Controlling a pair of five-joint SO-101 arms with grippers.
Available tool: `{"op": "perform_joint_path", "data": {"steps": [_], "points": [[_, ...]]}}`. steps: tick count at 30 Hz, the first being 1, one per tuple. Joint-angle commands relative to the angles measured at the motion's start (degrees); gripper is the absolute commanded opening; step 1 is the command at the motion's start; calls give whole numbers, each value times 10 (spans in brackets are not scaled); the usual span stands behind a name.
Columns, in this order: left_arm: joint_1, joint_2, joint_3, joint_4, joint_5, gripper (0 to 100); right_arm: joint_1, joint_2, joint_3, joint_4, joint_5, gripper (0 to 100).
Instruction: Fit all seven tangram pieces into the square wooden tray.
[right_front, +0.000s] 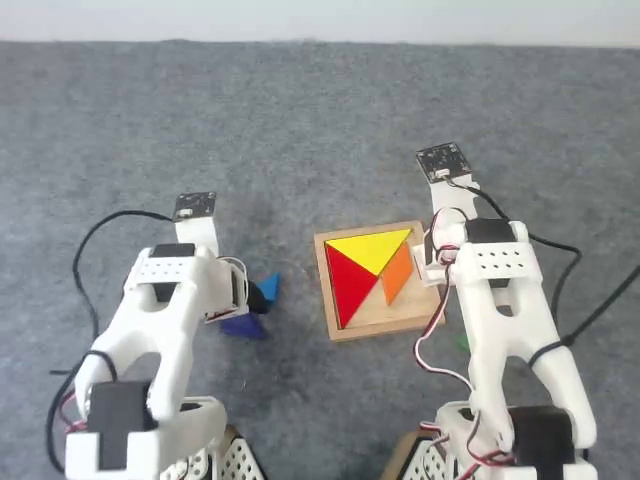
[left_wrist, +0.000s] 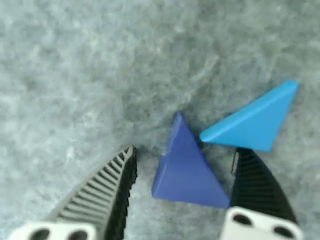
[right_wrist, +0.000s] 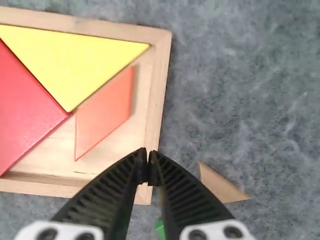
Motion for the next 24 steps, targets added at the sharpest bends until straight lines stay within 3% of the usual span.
{"op": "perform_joint_path", "data": {"steps": [1,10,18,24], "points": [[18,25,-33,7,0,247,7,-27,-4,-7,12,9],[25,112,-92,56,-7,206,7,-27,10,-11,26,9],[19,26,-52,51,-52,205,7,-27,11,-11,26,9],[-73,-94,-19,52,-132,209,7,-27,11,-11,26,9]]}}
